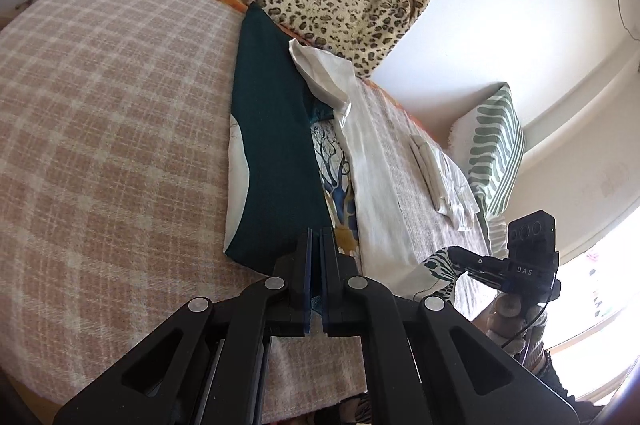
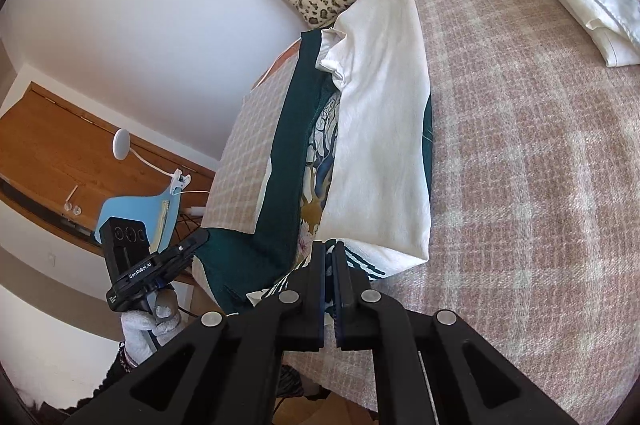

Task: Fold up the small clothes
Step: 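Lift the hem with both grippers and fold it up toward the collar, then open both grippers and release the folded hem onto the shirt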

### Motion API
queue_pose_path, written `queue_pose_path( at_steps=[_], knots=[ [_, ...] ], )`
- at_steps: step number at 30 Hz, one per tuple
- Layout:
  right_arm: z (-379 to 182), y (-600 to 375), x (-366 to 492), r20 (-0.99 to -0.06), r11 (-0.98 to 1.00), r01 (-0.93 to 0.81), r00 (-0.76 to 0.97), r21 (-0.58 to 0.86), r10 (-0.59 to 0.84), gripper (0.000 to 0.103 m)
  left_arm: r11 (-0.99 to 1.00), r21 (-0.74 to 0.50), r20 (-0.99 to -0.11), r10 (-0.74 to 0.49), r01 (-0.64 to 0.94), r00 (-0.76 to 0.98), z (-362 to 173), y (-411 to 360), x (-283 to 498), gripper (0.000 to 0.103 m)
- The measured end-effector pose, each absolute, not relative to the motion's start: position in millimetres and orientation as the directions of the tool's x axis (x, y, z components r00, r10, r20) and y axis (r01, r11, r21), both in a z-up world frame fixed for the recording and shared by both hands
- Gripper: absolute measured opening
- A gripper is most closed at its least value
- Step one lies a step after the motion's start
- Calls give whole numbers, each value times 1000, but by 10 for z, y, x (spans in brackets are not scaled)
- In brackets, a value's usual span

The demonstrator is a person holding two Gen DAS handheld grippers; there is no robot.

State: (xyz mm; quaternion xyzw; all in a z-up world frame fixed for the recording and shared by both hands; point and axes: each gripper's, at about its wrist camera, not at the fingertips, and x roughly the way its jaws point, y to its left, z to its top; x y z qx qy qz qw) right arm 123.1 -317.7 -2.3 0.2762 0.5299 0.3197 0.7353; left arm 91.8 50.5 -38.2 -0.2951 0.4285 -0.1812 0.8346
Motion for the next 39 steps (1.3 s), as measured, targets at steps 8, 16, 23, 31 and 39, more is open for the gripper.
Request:
queue_pose_path(
  at_steps=[8, 16, 23, 31, 39],
  knots=[
    [48, -3137, 1815, -611, 665, -172, 279, 727, 740, 1, 793, -609, -640, -510, 24, 575, -417, 519, 1336, 2],
    [-199, -3058, 2235, -651, 697, -115, 277, 708, 707, 1, 818, -575, -672, -474, 2, 569, -556, 503, 1768, 2],
    [-418, -3026, 2491, -680, 715, -55, 265, 697, 683, 1, 834, -551, -696, -436, -35, 570, -674, 546, 1991, 2],
    [-559, -3127, 2553, -693, 721, -8, 269, 693, 669, 1, 843, -537, -703, -420, -39, 574, -724, 551, 2106, 2],
    [-304, -3119, 2490, -710, 769, -87, 330, 634, 622, 34, 885, -461, -709, -324, -63, 626, -577, 559, 2088, 31]
  ],
)
